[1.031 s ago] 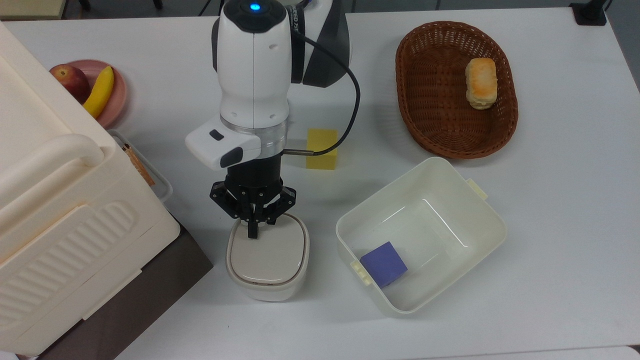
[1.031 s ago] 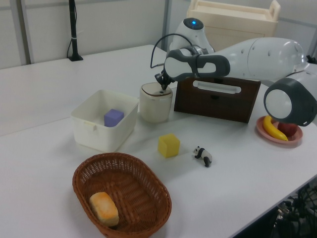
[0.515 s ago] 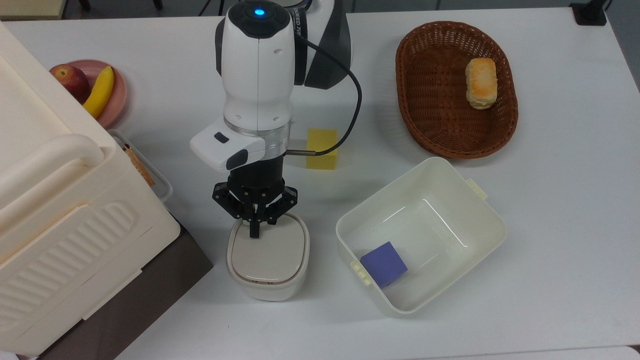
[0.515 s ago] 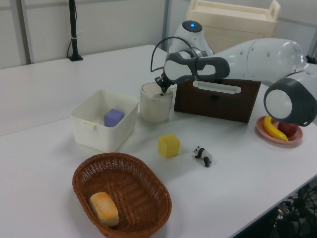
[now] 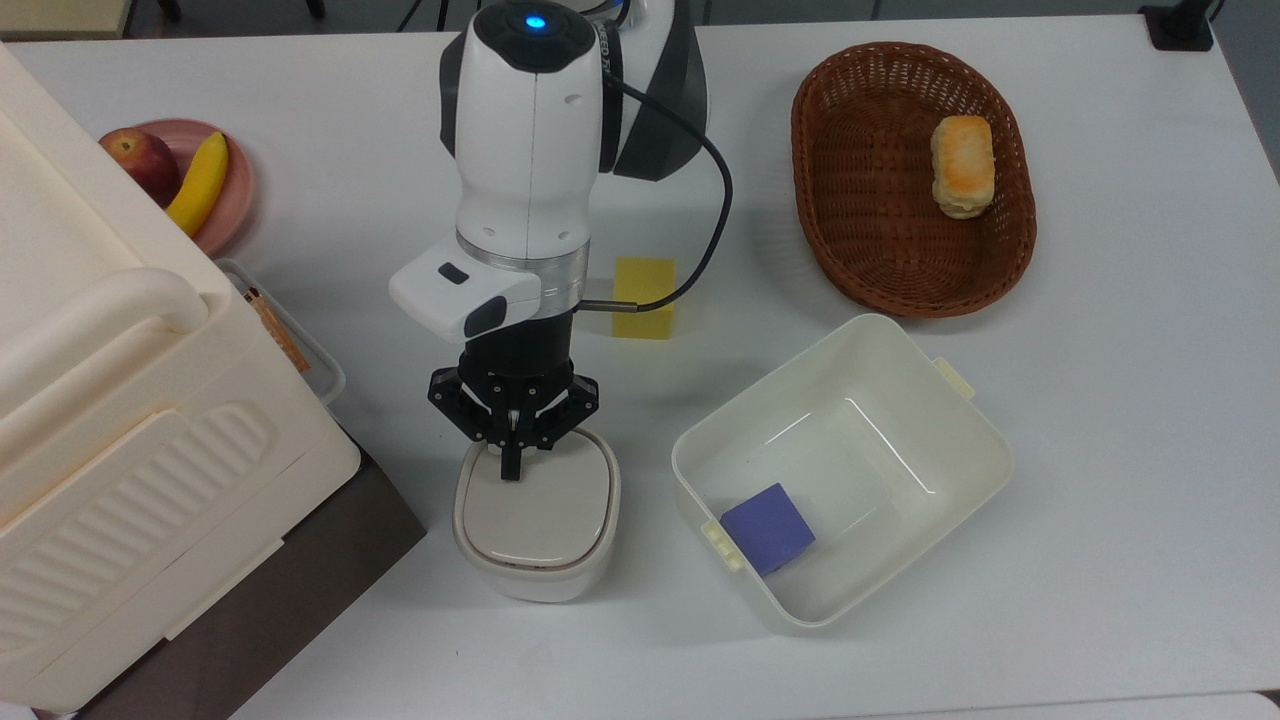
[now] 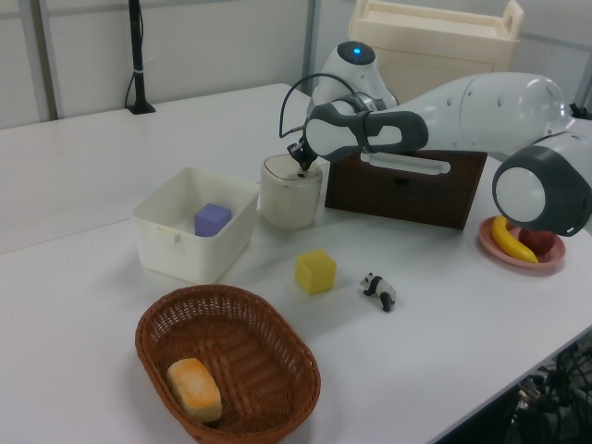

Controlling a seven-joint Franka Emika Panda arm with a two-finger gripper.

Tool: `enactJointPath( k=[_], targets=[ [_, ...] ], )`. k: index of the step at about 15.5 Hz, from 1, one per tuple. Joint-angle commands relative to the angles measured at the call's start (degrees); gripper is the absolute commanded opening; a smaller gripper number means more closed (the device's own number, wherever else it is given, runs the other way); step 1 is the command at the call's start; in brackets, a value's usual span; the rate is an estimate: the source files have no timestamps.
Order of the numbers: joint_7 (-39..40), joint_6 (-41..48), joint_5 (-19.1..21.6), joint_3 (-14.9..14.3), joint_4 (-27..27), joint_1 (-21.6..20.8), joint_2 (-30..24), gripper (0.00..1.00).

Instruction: Close the trash can

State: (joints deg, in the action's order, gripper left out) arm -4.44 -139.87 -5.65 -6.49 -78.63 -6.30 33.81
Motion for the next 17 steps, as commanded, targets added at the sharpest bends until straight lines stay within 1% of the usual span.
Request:
enactJointPath(
  k=[1, 3, 5, 7, 9, 11, 12, 13, 17],
  targets=[
    [-1.10, 9.85, 4.06, -0.19, -3.03, -0.91, -6.11, 0.00],
    [-1.10, 17.14, 6.61, -0.19, -3.02, -1.08, -9.09, 0.05],
    [-1.27, 25.92, 6.79, -0.19, -3.02, -1.61, -11.73, 0.20],
    [-1.27, 34.19, 6.71, -0.19, -3.20, -2.40, -14.81, 0.31],
    [-1.27, 41.05, 6.79, -0.19, -3.20, -2.40, -17.45, 0.52],
    [-1.27, 45.20, 6.79, -0.19, -3.29, -2.23, -19.30, 0.74],
    [-1.36, 46.69, 6.71, -0.27, -3.37, -2.31, -19.83, 0.94],
    [-1.80, 47.84, 6.71, -0.27, -3.38, -2.49, -20.09, 1.00],
    [-1.71, 47.06, 6.62, -0.36, -5.31, -1.96, -22.47, 1.00]
  ],
)
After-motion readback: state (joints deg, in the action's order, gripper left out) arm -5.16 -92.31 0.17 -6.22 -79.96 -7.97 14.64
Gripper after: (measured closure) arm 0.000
